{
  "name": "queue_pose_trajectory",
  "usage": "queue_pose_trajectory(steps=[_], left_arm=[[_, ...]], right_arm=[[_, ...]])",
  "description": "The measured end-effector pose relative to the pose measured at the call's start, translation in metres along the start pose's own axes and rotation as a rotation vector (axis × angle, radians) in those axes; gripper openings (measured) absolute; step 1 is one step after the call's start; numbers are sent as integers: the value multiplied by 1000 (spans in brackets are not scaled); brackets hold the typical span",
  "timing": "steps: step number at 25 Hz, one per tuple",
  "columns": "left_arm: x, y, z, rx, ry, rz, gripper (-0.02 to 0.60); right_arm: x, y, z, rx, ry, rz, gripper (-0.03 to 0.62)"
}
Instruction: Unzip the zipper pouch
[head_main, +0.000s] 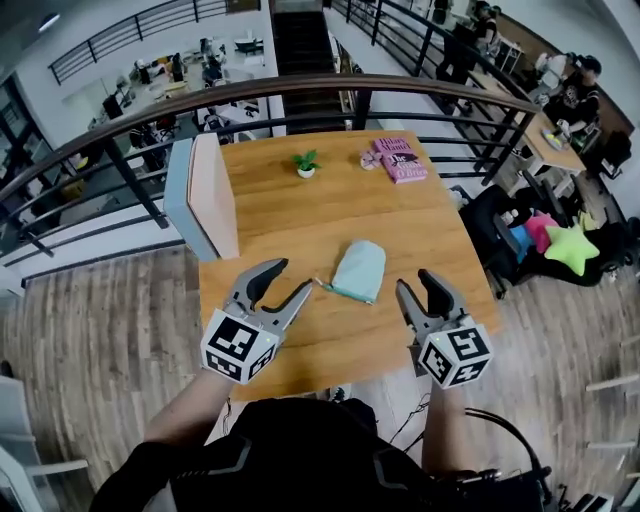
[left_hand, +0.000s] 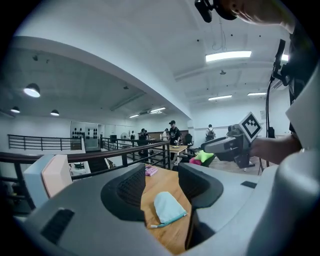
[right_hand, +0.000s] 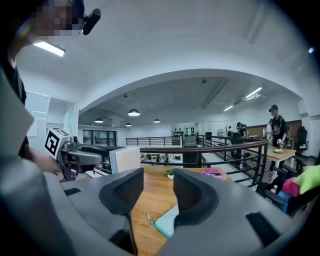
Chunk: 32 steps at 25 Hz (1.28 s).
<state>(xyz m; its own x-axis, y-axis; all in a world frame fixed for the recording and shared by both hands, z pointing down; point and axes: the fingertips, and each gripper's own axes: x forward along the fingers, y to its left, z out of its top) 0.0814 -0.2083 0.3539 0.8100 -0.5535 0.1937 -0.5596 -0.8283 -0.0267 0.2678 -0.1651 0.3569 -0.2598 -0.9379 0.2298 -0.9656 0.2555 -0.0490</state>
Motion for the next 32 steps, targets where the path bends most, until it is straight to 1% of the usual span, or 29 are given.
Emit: queue_pose_trajectory(steps=[2, 4, 6, 10, 14, 18, 20, 23, 27, 32], left_arm=[[7, -1, -5, -6, 20, 8, 222], [12, -4, -10, -3, 44, 7, 212], [15, -4, -16, -4, 64, 27, 206], [21, -3, -30, -34, 84, 84, 206], [35, -6, -52, -51, 116, 119, 207], [44, -13, -86, -80, 186, 150, 206], [47, -17, -101, -126, 206, 172, 207], [49, -22, -119, -182, 232, 204, 206], [51, -26, -138, -202, 276, 227, 206], [49, -33, -159, -242, 321, 247, 206]], right_arm=[[10, -9, -5, 12, 14, 37, 196], [18, -16, -7, 48, 13, 67, 196], [26, -20, -10, 60, 11, 93, 196], [38, -28, -32, 40, 57, 153, 196], [54, -43, -55, -18, 109, 212, 196], [72, -59, -89, -27, 164, 249, 195], [78, -65, -107, -13, 182, 271, 168], [88, -71, -141, -24, 243, 320, 168], [103, -80, -190, -101, 351, 371, 170], [114, -74, -248, -182, 468, 472, 172]])
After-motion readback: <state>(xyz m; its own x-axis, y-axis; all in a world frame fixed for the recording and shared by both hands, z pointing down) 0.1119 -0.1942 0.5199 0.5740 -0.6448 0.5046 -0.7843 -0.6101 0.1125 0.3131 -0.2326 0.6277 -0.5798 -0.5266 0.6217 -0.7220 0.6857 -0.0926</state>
